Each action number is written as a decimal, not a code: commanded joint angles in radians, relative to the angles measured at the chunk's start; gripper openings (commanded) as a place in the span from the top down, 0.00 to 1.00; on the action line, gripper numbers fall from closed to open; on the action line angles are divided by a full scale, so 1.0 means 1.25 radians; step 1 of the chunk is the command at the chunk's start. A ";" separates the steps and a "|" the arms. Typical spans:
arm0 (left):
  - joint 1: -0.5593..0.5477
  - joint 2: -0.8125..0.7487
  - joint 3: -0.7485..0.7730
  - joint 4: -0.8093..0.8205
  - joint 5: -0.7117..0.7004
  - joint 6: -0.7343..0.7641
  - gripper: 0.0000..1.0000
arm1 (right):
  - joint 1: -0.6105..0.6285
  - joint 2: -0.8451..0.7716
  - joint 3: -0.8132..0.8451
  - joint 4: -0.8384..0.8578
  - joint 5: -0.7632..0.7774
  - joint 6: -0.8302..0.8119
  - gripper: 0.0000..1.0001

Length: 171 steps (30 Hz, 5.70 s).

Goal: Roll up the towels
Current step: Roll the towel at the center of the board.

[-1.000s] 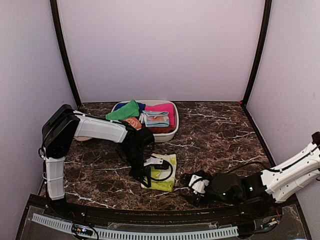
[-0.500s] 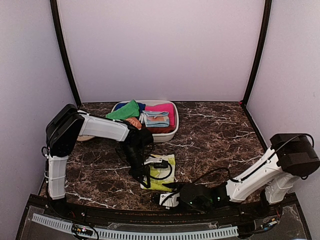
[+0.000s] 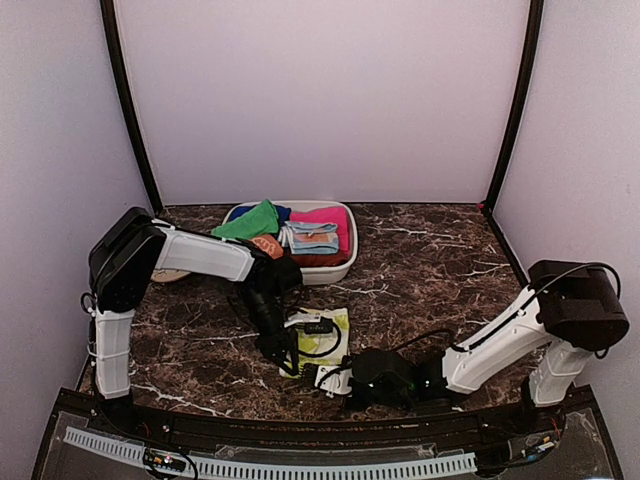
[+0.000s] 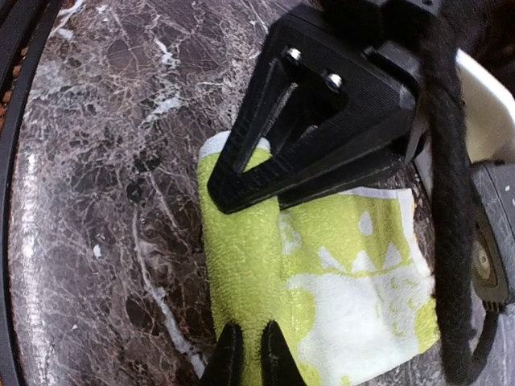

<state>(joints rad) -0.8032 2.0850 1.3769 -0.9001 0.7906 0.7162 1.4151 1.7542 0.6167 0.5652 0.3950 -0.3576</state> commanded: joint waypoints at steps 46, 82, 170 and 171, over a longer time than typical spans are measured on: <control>-0.171 -0.258 -0.322 0.498 -0.555 0.154 0.56 | -0.426 0.122 0.233 -0.357 -0.861 0.840 1.00; -0.200 -0.309 -0.343 0.489 -0.541 0.118 0.35 | -0.445 0.176 0.262 -0.431 -0.871 0.857 1.00; 0.086 -0.187 -0.065 0.154 -0.145 -0.007 0.63 | -0.047 0.078 0.095 -0.190 -0.111 0.250 1.00; 0.095 -0.217 -0.077 0.185 -0.155 -0.023 0.63 | -0.061 0.068 0.091 -0.192 -0.141 0.283 1.00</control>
<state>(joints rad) -0.7383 1.9705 1.3228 -0.8185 0.6708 0.7639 1.3891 1.8709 0.7620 0.4496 0.3988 -0.2211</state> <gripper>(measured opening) 0.370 0.031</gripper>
